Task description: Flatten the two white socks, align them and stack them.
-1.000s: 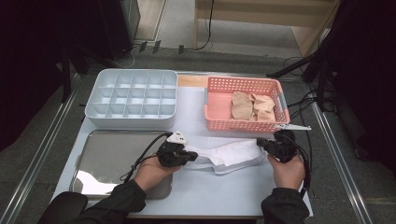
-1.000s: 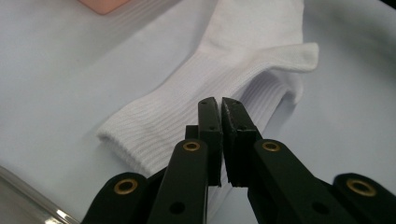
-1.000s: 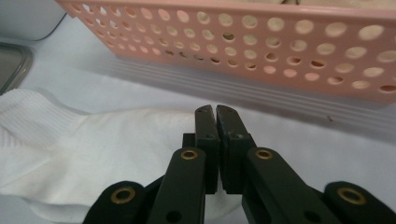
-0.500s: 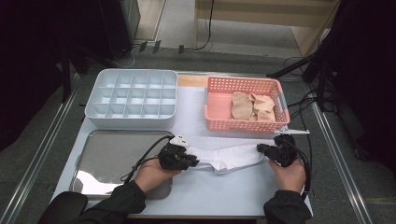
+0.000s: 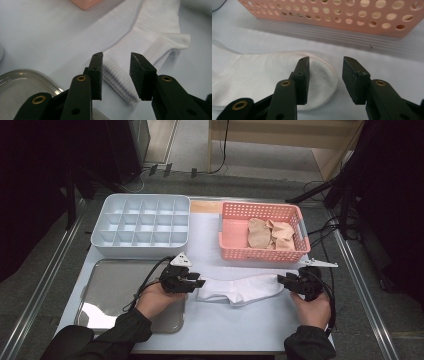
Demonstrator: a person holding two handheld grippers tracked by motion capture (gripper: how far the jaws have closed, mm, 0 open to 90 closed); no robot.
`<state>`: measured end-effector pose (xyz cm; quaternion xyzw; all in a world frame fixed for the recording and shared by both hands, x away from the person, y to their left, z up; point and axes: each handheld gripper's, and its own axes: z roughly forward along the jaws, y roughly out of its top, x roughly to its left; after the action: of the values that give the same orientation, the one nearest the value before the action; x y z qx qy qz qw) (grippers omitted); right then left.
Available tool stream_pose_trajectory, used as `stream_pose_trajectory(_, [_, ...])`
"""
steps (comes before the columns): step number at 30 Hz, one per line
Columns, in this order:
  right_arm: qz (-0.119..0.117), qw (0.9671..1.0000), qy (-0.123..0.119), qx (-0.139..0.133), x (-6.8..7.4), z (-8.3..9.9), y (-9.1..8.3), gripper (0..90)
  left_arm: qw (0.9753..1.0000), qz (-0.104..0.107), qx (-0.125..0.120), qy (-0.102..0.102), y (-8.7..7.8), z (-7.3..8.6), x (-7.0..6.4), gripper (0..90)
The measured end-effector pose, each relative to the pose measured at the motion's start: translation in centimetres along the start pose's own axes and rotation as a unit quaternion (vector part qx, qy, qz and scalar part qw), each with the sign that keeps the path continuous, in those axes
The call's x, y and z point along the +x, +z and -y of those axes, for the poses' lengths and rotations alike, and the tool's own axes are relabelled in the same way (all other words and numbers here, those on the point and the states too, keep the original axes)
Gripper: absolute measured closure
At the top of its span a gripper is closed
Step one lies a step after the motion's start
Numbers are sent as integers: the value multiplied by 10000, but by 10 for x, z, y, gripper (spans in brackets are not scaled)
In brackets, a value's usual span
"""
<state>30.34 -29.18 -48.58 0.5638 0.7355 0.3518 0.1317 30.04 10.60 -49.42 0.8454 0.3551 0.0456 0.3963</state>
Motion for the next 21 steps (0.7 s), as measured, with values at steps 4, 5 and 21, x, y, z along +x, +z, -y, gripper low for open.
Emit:
stream_pose_trajectory(4, [-37, 9999, 69, 108, -4, 3, 5, 560, 9998, -74, 200, -38, 9, 2, -1, 593])
stream_pose_trajectory(5, [-48, 9999, 43, 151, -4, 4, 7, 560, 9997, -82, 245, -39, 11, 2, -1, 581])
stream_pose_trajectory(21, [-152, 9988, -104, 456, 7, 11, 25, 656, 9983, 227, 474, -254, 27, 11, -5, 681])
